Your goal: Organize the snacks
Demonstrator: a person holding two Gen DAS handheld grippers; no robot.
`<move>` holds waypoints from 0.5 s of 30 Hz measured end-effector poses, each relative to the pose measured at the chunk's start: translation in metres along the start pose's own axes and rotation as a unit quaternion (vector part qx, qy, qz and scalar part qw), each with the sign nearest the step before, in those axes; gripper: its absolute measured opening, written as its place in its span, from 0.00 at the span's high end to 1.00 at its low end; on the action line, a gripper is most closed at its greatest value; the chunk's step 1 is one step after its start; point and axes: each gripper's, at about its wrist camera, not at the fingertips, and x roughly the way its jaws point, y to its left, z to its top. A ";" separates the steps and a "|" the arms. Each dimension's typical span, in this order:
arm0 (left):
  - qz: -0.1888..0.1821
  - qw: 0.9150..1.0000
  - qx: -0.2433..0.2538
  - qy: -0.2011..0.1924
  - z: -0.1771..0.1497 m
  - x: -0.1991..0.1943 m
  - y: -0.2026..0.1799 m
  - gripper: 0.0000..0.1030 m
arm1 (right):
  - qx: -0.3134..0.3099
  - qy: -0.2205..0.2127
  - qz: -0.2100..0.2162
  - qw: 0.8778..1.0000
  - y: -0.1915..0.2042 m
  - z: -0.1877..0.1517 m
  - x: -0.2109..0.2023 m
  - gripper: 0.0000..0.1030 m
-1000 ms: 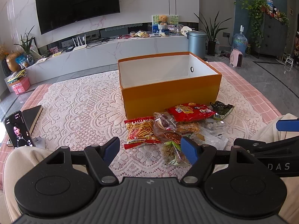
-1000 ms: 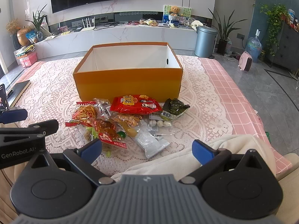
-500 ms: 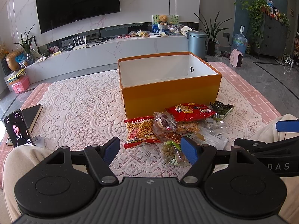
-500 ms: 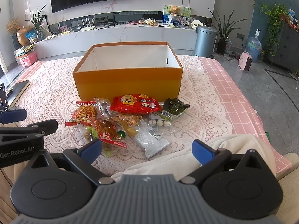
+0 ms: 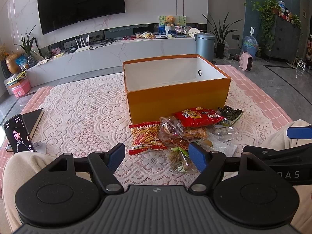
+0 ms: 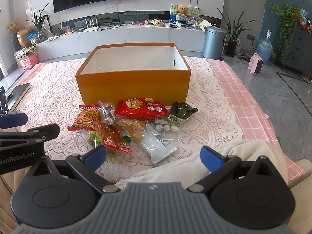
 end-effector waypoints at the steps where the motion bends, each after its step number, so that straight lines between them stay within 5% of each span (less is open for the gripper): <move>1: 0.000 1.000 0.001 -0.001 0.000 0.000 0.000 0.15 | 0.000 0.000 0.000 1.000 0.000 0.000 0.000 0.03; 15: -0.055 0.998 0.003 -0.003 0.002 0.003 0.015 0.28 | 0.008 -0.018 -0.003 1.000 -0.002 -0.002 0.007 0.03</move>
